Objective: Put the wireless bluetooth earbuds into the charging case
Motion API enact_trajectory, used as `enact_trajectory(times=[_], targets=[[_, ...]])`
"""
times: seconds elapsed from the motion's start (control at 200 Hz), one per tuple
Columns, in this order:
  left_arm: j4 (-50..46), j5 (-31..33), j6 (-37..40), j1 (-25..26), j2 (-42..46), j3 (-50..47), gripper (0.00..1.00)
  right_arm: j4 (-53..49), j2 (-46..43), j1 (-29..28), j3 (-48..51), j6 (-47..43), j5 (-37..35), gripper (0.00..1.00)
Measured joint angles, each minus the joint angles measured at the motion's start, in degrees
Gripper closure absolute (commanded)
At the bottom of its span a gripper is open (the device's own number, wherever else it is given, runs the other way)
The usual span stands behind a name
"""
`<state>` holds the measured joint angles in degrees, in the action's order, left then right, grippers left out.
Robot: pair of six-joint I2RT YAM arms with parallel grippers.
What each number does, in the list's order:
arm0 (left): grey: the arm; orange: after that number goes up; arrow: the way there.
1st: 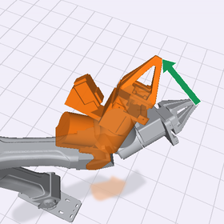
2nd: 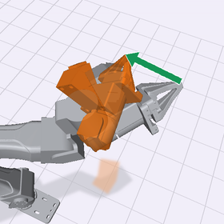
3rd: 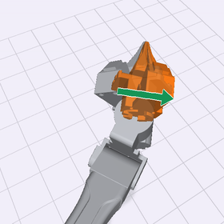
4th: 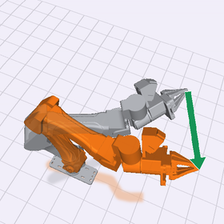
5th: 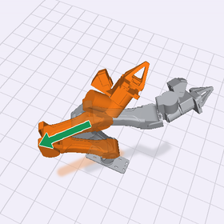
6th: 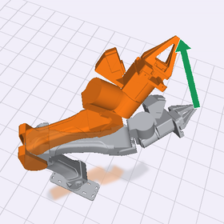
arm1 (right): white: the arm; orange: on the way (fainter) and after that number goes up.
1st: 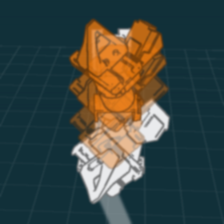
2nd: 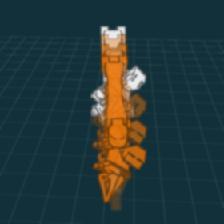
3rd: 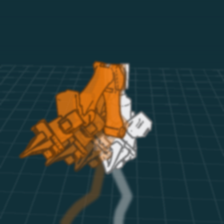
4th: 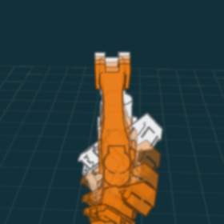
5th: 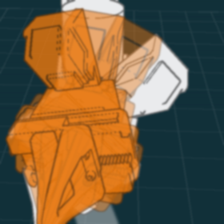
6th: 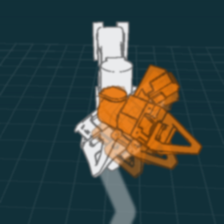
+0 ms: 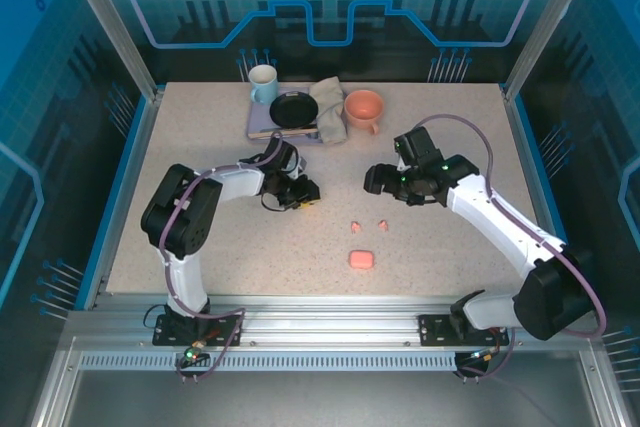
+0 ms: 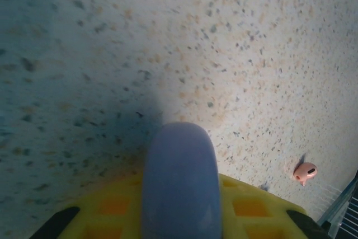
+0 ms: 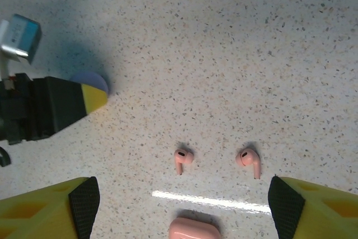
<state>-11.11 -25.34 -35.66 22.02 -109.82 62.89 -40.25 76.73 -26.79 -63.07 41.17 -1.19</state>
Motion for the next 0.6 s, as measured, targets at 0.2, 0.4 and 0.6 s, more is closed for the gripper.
enact_trajectory(times=[0.2,0.4,0.6], targets=[[-4.11,-2.21,1.55,-2.43,-2.67,3.52,0.56,-0.94,0.22,-4.04,2.05,2.08,-4.24,0.15],[-6.71,-3.93,3.13,-5.14,-3.39,5.97,0.35,-3.5,0.94,-9.4,3.65,5.66,-8.5,0.14],[-10.75,-2.91,5.2,-8.66,-2.16,7.21,0.07,-6.86,0.96,-13.22,4.59,8.72,-12.26,0.11]])
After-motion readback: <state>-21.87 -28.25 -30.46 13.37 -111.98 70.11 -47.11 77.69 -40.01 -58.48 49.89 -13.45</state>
